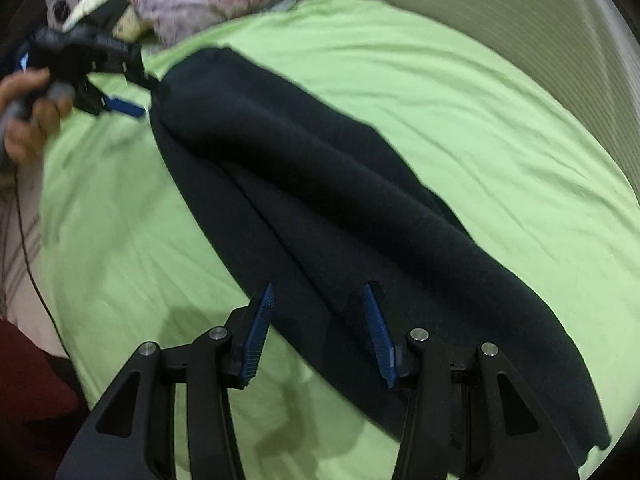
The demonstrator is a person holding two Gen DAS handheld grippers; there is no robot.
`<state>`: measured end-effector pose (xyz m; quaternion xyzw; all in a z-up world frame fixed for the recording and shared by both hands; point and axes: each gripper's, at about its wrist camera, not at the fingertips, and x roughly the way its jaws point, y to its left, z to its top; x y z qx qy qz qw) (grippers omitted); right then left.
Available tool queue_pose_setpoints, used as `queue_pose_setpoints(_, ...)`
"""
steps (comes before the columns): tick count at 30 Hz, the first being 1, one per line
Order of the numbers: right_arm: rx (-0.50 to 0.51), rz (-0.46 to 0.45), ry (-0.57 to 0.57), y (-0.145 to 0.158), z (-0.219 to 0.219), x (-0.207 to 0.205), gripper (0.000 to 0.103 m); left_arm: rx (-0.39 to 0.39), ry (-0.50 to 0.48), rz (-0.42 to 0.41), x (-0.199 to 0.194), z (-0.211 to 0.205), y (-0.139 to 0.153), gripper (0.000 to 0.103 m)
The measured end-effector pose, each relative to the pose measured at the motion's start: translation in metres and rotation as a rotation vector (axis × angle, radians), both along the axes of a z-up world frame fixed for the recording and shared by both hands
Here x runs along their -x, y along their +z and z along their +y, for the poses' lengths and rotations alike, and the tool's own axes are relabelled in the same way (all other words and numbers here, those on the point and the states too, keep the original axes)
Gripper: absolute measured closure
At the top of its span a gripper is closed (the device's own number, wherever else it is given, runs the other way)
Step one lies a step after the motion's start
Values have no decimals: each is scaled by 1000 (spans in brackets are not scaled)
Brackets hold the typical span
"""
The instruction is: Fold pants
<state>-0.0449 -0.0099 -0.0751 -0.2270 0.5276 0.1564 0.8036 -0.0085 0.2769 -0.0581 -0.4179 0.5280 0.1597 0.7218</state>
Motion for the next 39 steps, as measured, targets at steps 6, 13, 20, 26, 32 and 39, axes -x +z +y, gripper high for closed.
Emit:
queue_pose_setpoints(6,54,6,-25,-11,-17,-11,55,-7,-5,-16,-18,10,0,41)
queue_pose_setpoints(13,61,-8,-11,-12,-14,-10,66,-60,6,18,-9,32,-2,42)
queue_pose_setpoints(20,17,-3,-35,-8,-17,-10,66,-191,-63,14,-21,42,19,40)
queue_pose_setpoints(26,-5,1,-61,0,-25,-12,73,-229,-148,0,-41,38,24,58)
queue_pose_setpoints(32,-34,6,-64,6,-26,-14,96,-334,-209,-54,-44,29,41,89)
queue_pose_setpoints(39,-120,-4,-55,43,-36,-10,98,-325,-256,-137,-34,25,67,95)
